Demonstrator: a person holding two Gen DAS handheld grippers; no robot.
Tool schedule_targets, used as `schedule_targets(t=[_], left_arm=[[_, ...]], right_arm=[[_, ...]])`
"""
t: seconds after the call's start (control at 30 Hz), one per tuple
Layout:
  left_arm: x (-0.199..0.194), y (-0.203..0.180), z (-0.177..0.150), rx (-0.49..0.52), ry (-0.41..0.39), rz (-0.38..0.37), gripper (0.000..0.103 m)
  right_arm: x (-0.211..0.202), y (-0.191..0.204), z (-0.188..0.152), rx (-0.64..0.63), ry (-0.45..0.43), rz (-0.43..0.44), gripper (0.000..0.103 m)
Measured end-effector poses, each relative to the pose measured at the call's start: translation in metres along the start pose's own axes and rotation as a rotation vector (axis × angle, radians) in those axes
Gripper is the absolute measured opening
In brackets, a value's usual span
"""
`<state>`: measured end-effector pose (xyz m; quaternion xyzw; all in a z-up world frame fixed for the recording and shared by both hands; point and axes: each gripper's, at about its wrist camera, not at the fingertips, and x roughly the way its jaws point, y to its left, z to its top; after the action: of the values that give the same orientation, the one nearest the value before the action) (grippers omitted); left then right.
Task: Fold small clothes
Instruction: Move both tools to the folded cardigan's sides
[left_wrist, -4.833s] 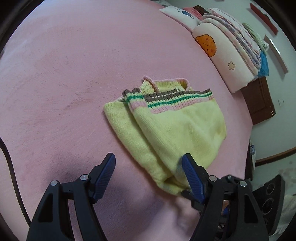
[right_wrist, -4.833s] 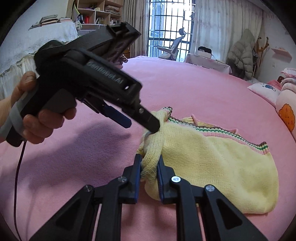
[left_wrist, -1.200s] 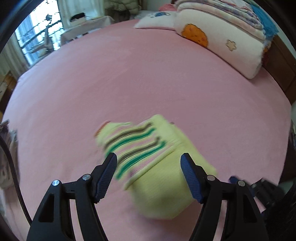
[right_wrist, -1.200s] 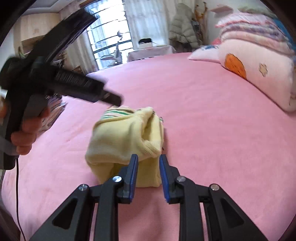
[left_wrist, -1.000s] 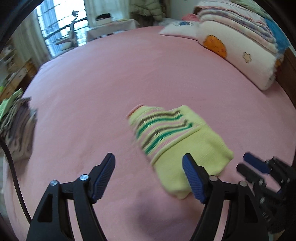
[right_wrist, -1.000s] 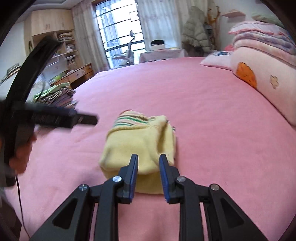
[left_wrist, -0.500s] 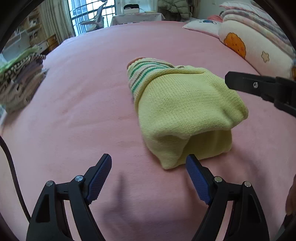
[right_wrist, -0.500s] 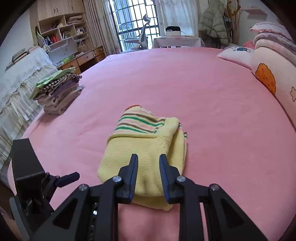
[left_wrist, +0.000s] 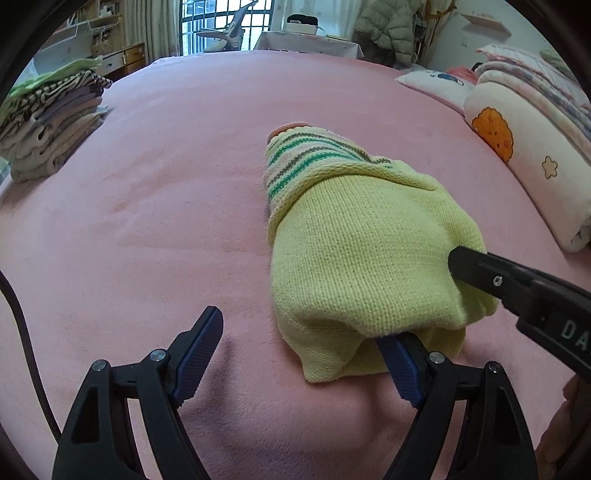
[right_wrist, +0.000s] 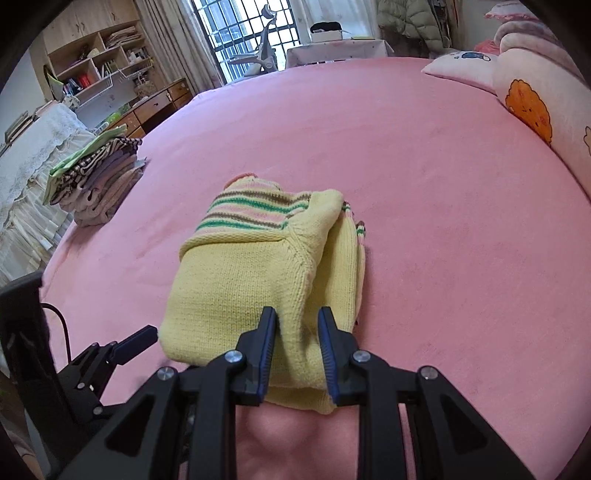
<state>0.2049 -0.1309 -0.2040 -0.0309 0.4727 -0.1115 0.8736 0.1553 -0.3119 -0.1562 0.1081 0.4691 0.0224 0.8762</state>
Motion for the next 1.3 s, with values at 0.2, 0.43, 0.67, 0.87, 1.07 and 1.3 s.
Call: schedule_targets(t=[0.2,0.43,0.67,0.87,1.07,1.3], left_arm=[[0.003,0.016,-0.008,-0.014,0.011,-0.082,0.034],[0.011,0.042,-0.020,-0.049,0.030,-0.115,0.016],[0.014,0.044,-0.024,-0.038,0.024,-0.139,0.015],[0.004,0.047,-0.021,0.005,0.027,-0.170,0.015],[-0.022,0.058,-0.015,0.048,0.023,-0.197,0.016],[-0.046,0.068,0.002,0.045,0.028,-0.226,0.045]], right_arm=[[0.011,0.008,-0.010,-0.054,0.018,-0.042,0.023],[0.024,0.013,-0.022,-0.078,0.035,-0.085,0.023],[0.031,0.014,-0.031,-0.096,0.029,-0.111,0.023],[0.020,0.017,-0.033,-0.119,0.015,-0.115,0.022],[0.001,0.010,-0.031,-0.107,0.015,-0.099,0.024],[-0.022,0.010,-0.028,-0.112,0.002,-0.088,0.028]])
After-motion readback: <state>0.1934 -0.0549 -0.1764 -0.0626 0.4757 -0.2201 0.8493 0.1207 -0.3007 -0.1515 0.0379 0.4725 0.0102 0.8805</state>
